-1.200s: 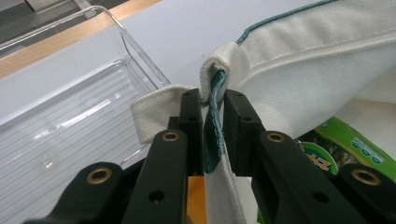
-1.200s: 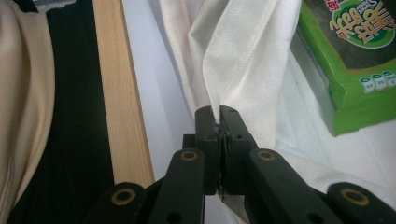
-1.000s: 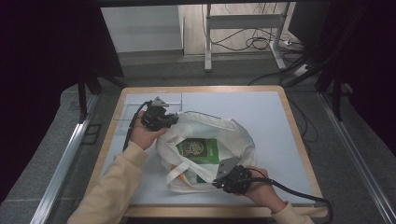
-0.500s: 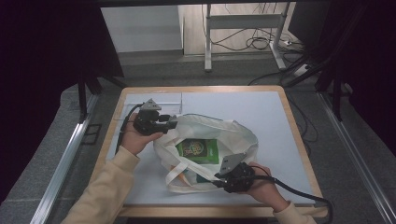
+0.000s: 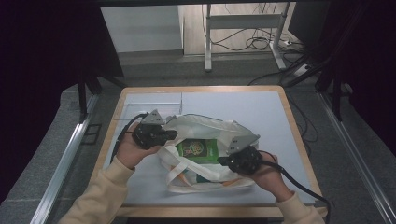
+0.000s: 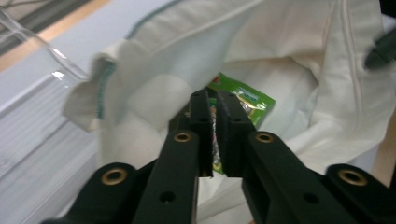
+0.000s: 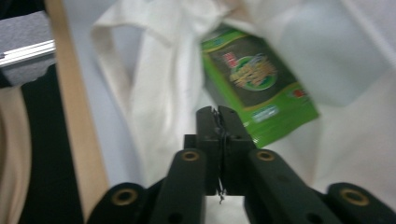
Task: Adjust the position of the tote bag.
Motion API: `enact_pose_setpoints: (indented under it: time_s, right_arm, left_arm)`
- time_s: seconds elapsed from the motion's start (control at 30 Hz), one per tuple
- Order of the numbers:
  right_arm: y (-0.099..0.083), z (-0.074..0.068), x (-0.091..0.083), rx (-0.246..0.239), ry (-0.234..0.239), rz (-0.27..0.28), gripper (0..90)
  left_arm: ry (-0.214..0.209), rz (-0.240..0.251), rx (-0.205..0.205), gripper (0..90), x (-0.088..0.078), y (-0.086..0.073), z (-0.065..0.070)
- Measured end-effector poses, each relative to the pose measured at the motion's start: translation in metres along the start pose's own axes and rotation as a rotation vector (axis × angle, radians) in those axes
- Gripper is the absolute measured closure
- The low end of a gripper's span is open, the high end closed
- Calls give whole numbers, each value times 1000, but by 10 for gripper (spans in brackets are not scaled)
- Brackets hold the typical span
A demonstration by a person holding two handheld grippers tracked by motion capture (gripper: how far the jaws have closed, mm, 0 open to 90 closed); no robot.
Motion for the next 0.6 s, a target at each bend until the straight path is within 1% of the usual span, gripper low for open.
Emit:
enact_pose_setpoints:
  time_s: [0.07, 0.1, 0.13, 0.17, 0.23, 0.27, 0.3, 0.37, 0.4, 0.43, 0.5, 0.53, 0.57, 0.6]
  right_arm:
    - [8, 9, 4, 1, -14, -14, 893]
    - [17, 20, 10, 11, -30, -25, 893]
    - [17, 20, 10, 11, -30, -25, 893]
    - [22, 25, 14, 17, -36, -29, 893]
    - [32, 32, 22, 29, -33, -38, 893]
    - [39, 36, 34, 26, -37, -63, 893]
    - [39, 36, 34, 26, -37, -63, 893]
    - [44, 38, 43, 16, -35, -79, 893]
    - [45, 38, 48, 20, -25, -72, 894]
    - [46, 39, 54, 30, -18, -84, 893]
    - [44, 42, 67, 8, -54, -135, 893]
    - [43, 44, 78, -3, -67, -163, 893]
    - [43, 44, 78, -3, -67, -163, 893]
    - [43, 45, 83, -7, -73, -168, 892]
  left_arm:
    - [-8, -26, -2, 896, 9, 2, 3]
    - [-9, -49, 7, 897, 14, 2, 4]
    - [-13, -64, 6, 897, 20, 3, 7]
    - [-19, -80, 16, 897, 25, 3, 8]
    - [-32, -98, 16, 893, 35, 4, 13]
    - [-44, -116, 23, 890, 42, 4, 16]
    - [-44, -116, 23, 889, 42, 4, 16]
    - [-54, -137, 33, 888, 48, 3, 18]
    - [-59, -143, 34, 888, 51, 3, 19]
    - [-64, -150, 36, 889, 54, 2, 20]
    - [-76, -167, 40, 889, 59, -1, 22]
    - [-84, -188, 45, 887, 64, -4, 24]
    - [-84, -188, 45, 886, 64, -4, 24]
    - [-88, -199, 48, 886, 66, -6, 24]
Point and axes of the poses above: each handheld gripper's, and its own axes: x roughly forward along the jaws, y roughly out of its top, z roughly to its right, the point moved 5 cm from there along x, roughly forward along the jaws, and after that the axes turned 4 degrees about x, right-handed, at the moved point
